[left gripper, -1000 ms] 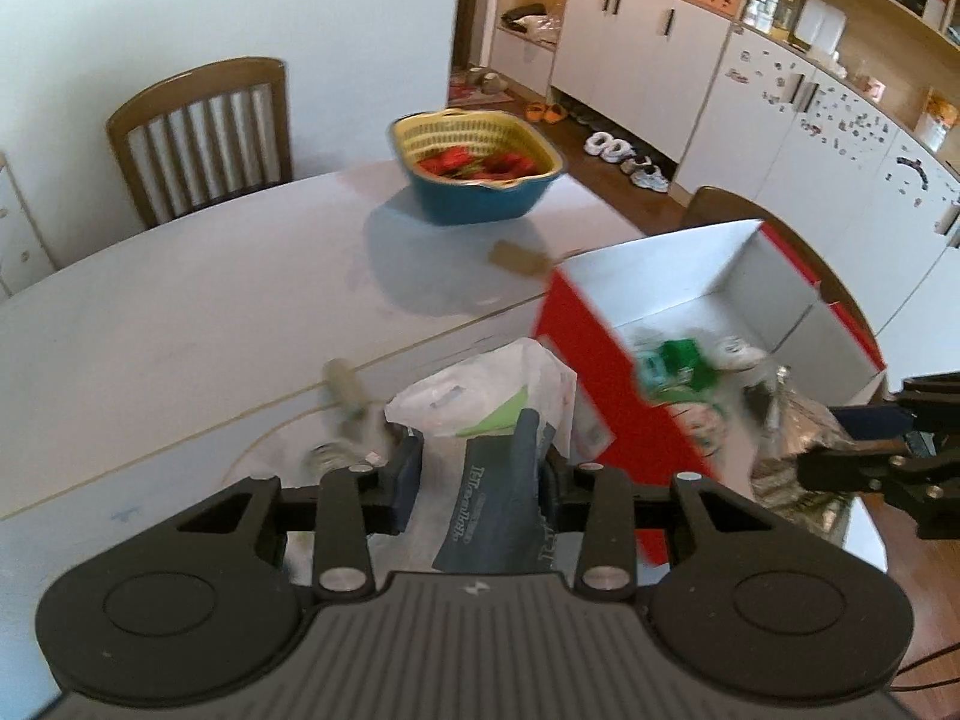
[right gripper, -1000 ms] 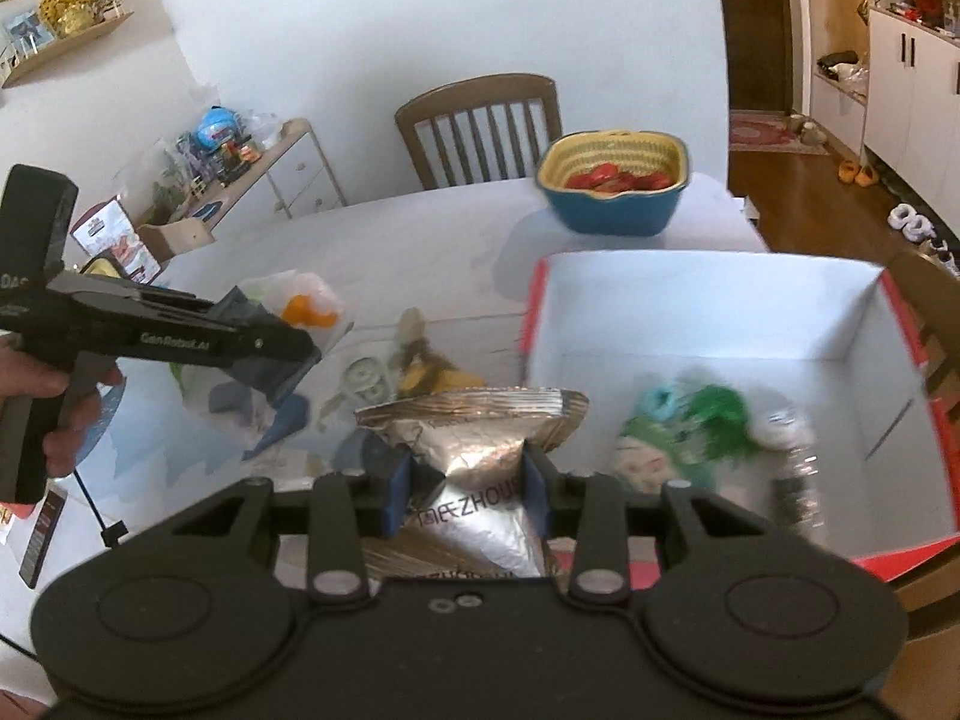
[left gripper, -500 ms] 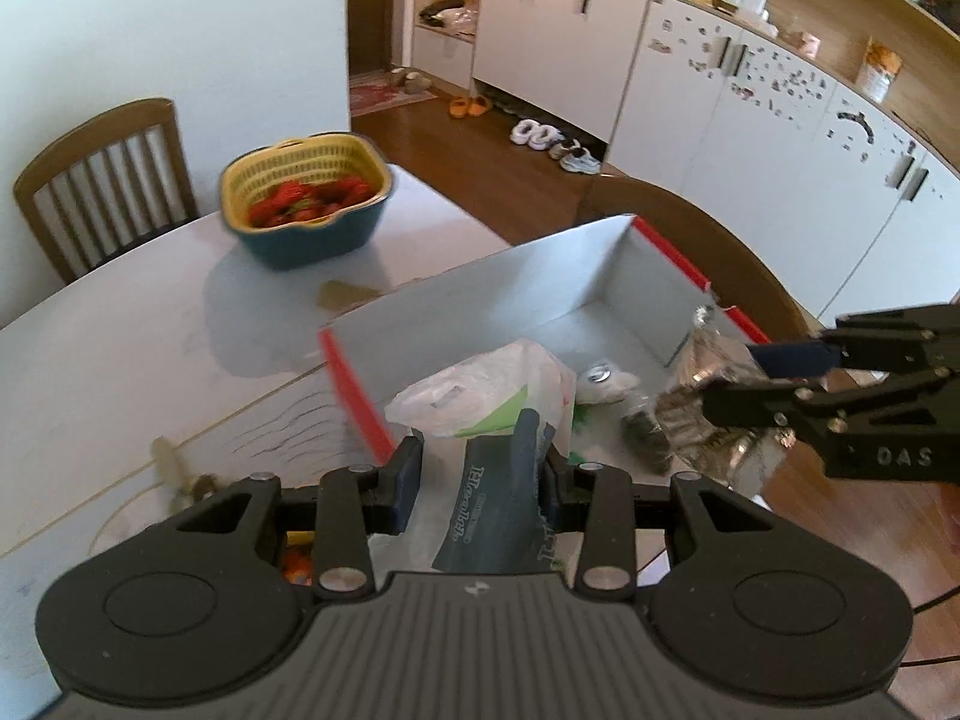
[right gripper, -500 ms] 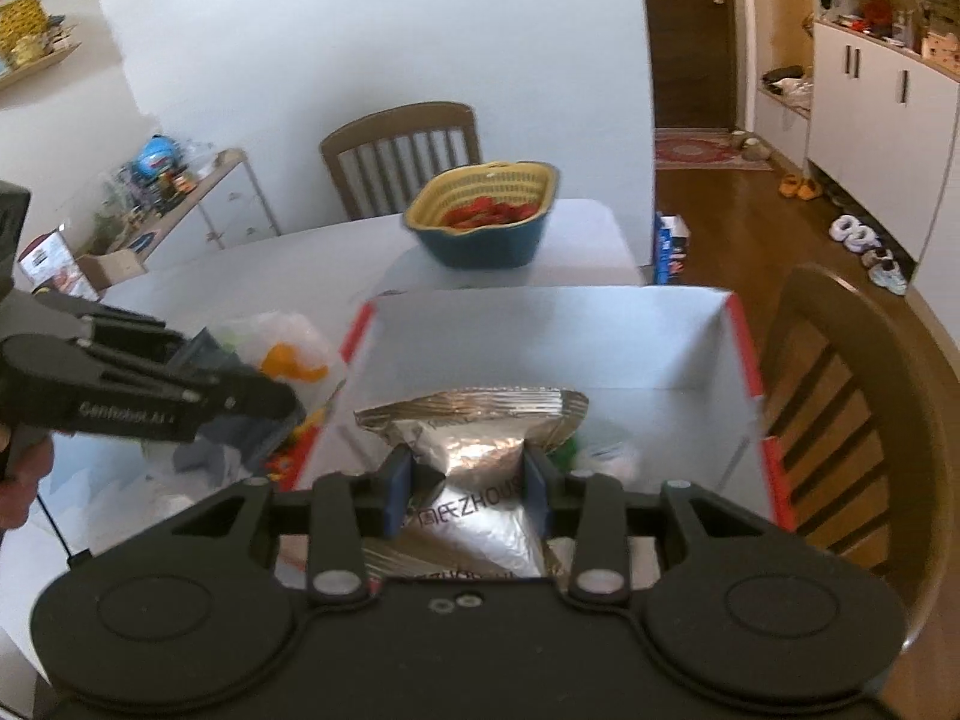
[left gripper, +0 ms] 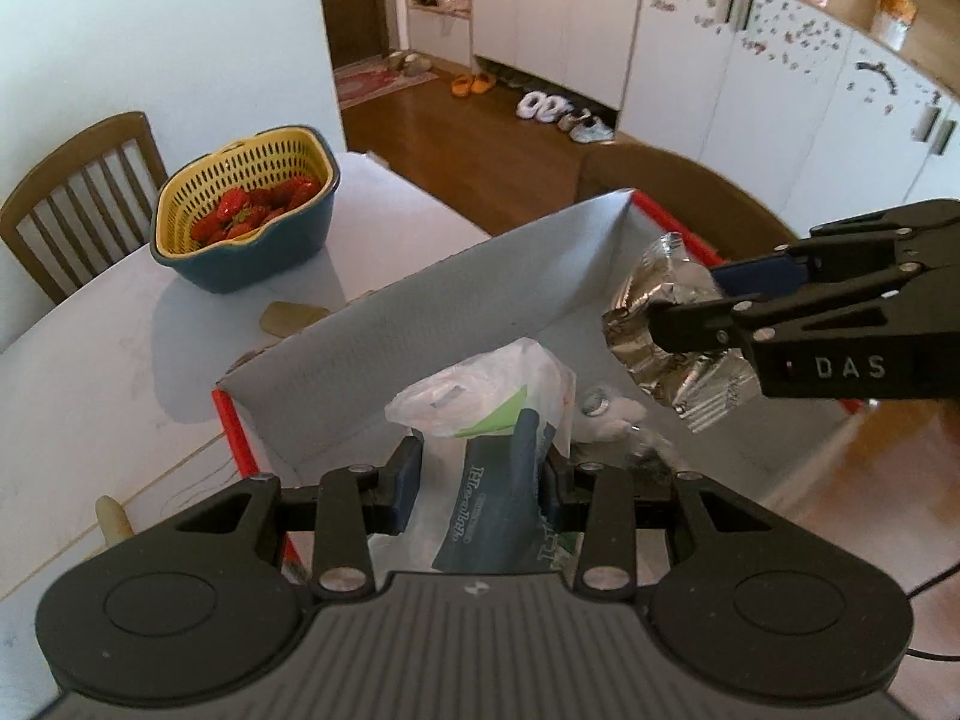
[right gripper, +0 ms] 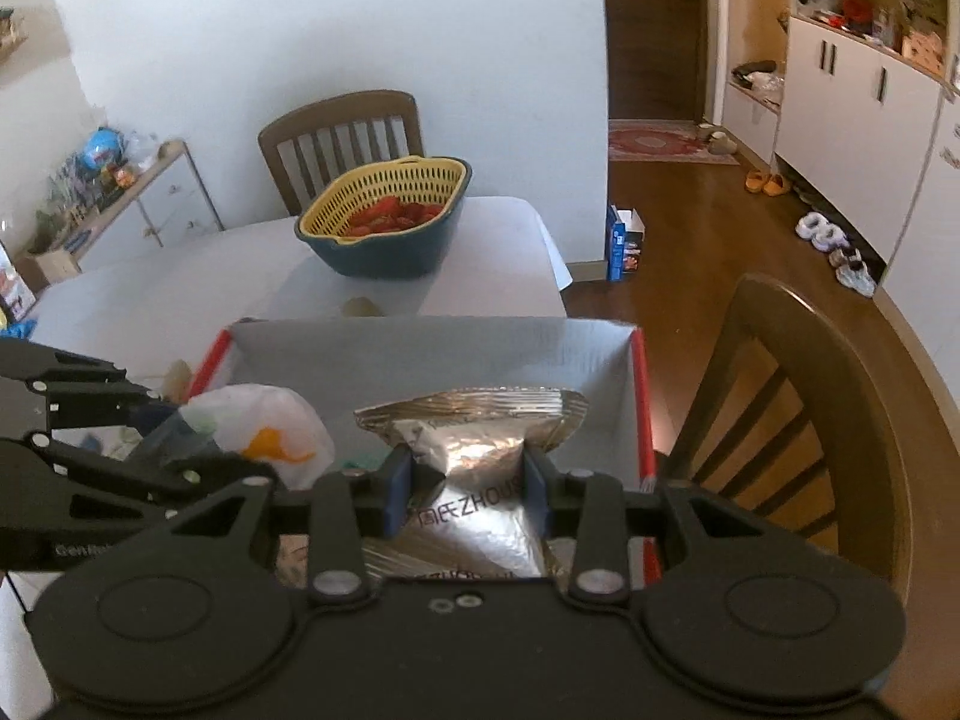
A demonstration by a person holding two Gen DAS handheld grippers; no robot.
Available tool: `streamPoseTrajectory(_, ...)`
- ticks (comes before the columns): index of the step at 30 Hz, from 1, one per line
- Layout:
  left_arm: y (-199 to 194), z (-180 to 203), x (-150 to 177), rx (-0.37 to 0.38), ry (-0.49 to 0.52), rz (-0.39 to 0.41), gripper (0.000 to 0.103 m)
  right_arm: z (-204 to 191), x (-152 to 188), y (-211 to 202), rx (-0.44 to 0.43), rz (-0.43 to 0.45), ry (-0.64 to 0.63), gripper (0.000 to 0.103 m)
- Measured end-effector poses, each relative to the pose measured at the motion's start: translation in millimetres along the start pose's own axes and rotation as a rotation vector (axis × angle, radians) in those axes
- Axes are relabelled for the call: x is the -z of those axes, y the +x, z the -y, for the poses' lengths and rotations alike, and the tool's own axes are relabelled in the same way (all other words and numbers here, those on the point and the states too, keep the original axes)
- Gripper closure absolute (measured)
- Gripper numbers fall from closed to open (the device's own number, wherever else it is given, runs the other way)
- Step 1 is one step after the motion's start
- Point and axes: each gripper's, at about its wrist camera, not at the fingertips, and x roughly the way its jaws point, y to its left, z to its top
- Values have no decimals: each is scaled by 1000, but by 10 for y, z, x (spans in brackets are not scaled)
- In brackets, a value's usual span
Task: Organize objects
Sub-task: 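Carry the clear bag and foil bag up over the shoebox with both tools, then lower both held bags into the shoebox and open both tools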
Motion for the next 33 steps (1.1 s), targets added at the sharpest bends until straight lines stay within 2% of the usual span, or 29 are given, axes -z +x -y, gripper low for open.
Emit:
streamPoseTrajectory(6,329,-66,-123,-49,-26,-39,65,51,-18,276,3,-43,-41,67)
streamPoseTrajectory(13,597,-85,-164,-80,-7,-65,64,62,-58,544,-2,-102,-89,67)
streamPoseTrajectory(20,738,-134,-150,-53,-32,-111,64,26,54,687,-13,-168,-144,66)
streamPoseTrajectory(25,831,-135,-132,-53,-38,-147,63,39,23,714,-17,-176,-141,66)
streamPoseTrajectory(28,842,-127,-127,-54,-50,-157,58,69,-11,725,-21,-170,-129,66)
streamPoseTrajectory(31,830,-143,-130,-53,-67,-148,39,104,-40,726,-31,-167,-124,66)
streamPoseTrajectory(33,802,-143,-136,-41,-75,-135,37,113,-53,741,-34,-174,-120,65)
